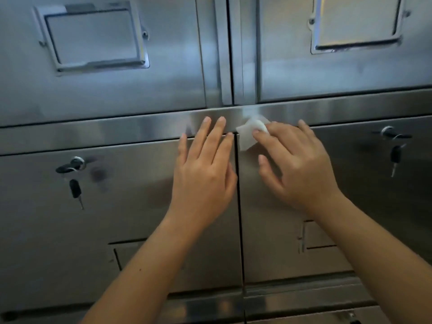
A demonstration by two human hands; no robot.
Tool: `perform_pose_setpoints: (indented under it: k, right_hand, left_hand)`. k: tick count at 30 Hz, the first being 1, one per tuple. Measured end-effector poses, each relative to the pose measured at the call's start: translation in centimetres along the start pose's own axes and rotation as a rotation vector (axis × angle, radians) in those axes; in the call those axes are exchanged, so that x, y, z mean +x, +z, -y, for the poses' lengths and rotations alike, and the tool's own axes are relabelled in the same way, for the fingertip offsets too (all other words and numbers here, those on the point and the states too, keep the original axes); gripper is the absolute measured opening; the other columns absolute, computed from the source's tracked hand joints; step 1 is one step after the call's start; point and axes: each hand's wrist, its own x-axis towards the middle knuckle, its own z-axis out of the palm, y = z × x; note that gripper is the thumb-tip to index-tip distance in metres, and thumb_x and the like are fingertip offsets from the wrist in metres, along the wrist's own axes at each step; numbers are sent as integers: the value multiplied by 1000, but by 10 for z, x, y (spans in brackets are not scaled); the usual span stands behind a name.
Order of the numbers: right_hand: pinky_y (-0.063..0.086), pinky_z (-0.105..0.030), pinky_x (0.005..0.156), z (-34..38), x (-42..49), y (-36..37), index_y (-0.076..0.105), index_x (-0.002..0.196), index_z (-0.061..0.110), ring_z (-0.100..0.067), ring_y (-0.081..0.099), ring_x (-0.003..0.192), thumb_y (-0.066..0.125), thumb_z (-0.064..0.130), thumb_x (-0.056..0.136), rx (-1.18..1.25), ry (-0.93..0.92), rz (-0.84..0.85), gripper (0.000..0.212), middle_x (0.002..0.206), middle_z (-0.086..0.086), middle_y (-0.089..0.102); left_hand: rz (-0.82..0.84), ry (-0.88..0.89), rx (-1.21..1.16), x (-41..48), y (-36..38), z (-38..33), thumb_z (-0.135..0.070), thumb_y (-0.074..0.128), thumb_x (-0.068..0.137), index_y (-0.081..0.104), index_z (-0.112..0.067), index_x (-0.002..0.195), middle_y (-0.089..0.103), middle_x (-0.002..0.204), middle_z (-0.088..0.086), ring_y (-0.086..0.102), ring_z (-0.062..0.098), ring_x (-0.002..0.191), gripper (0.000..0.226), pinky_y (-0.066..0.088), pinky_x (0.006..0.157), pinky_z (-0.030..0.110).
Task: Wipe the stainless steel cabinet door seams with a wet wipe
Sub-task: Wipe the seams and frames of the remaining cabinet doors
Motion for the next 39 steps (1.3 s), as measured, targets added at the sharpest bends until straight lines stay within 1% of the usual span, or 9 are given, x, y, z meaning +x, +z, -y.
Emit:
perform_pose_setpoints:
  k: [8, 11, 14, 20, 25, 29, 31, 34, 39]
  right_hand:
    - [39, -53, 95, -30, 53, -4, 61, 116, -2, -36, 61, 104, 46, 18, 87, -220, -40, -57, 38, 113, -20, 63]
    - [39, -53, 97, -40, 58, -5, 63, 115, -1, -35, 60, 106, 44, 20, 87, -289, -35, -16, 40, 114, -20, 63]
    - [40, -54, 96, -42, 55, -4, 62, 115, -2, -37, 59, 109, 43, 21, 86, -264, -8, 43, 42, 116, -21, 62]
    - [39, -57, 96, -36, 54, -2, 51, 130, 3, -36, 56, 115, 40, 26, 87, -208, 52, 54, 50, 124, -21, 58]
    - [40, -56, 94, -29, 60, 5, 60, 122, 2, -38, 59, 107, 39, 31, 87, -300, 110, 43, 50, 118, -24, 59]
    - [33, -56, 103, -24, 57, 15, 51, 128, -7, -42, 38, 130, 38, 31, 89, -225, 131, 94, 56, 138, -28, 40]
    - [32, -56, 105, -23, 54, 20, 42, 132, -10, -44, 29, 133, 40, 31, 90, -172, 137, 118, 59, 142, -30, 32]
    - [31, -56, 106, -24, 51, 25, 35, 138, -1, -46, 24, 134, 43, 32, 90, -169, 125, 121, 59, 144, -30, 27]
    - [26, -52, 106, -25, 47, 29, 38, 140, 7, -44, 22, 135, 39, 38, 91, -185, 131, 108, 58, 146, -27, 26]
  left_hand:
    - [-158, 152, 15, 74, 11, 23, -13, 46, 82, 54, -3, 126, 41, 143, 14, 32, 31, 135, 45, 22, 107, 52]
    - [-182, 190, 35, 98, 15, 26, -16, 43, 83, 51, -3, 129, 38, 144, 15, 31, 32, 135, 49, 22, 107, 53]
    - [-185, 214, 56, 117, 20, 29, -17, 41, 83, 50, -1, 130, 38, 144, 16, 33, 33, 134, 50, 24, 105, 53]
    - [-168, 203, 68, 140, 25, 39, -21, 38, 87, 45, 0, 134, 32, 147, 15, 29, 30, 137, 52, 21, 106, 55]
    - [-203, 191, 76, 139, 28, 41, -23, 30, 89, 37, -1, 138, 31, 148, 14, 28, 29, 137, 55, 19, 107, 53]
    - [-204, 175, 107, 139, 30, 42, -24, 25, 91, 33, -1, 141, 27, 150, 14, 23, 27, 139, 55, 14, 110, 51]
    - [-216, 161, 103, 138, 31, 42, -24, 25, 91, 32, -1, 141, 27, 150, 14, 23, 28, 139, 55, 13, 110, 50]
    - [-228, 159, 81, 138, 30, 42, -23, 26, 91, 34, -1, 140, 28, 149, 15, 25, 28, 138, 55, 16, 109, 51]
    - [-229, 151, 73, 138, 29, 41, -21, 27, 90, 35, -1, 140, 29, 149, 14, 25, 28, 138, 54, 16, 109, 51]
